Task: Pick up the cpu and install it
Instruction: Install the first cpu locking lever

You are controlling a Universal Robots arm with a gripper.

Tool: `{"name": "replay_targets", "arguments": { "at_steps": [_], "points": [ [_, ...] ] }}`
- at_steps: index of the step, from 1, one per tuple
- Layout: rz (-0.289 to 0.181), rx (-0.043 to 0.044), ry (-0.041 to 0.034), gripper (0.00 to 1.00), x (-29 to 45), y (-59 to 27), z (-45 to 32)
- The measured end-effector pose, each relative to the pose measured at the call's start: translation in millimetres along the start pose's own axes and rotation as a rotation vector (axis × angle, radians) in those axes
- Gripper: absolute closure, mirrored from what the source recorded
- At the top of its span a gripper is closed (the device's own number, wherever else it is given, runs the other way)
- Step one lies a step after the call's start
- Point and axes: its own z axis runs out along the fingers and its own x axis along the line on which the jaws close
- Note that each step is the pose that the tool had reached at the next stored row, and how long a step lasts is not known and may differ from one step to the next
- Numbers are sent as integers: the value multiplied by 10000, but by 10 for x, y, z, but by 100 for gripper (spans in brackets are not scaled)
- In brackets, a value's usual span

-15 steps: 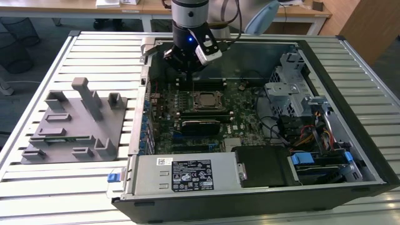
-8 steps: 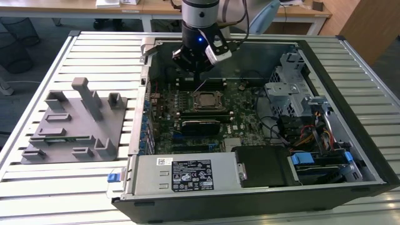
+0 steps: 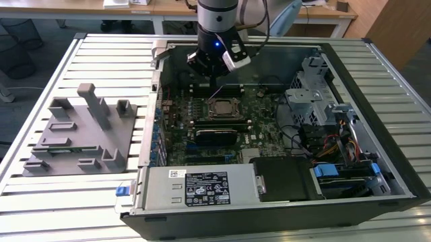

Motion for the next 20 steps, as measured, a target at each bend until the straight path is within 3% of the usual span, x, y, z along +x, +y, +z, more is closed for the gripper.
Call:
{"name": "replay_targets", "arguments": {
  "at_steps": [5,12,20],
  "points": [
    [-29,81,2,89,-57,1,44],
    [-111,82,7,89,-148,8,80],
    [-328,83,24,89,-203,19,130]
  ]
}}
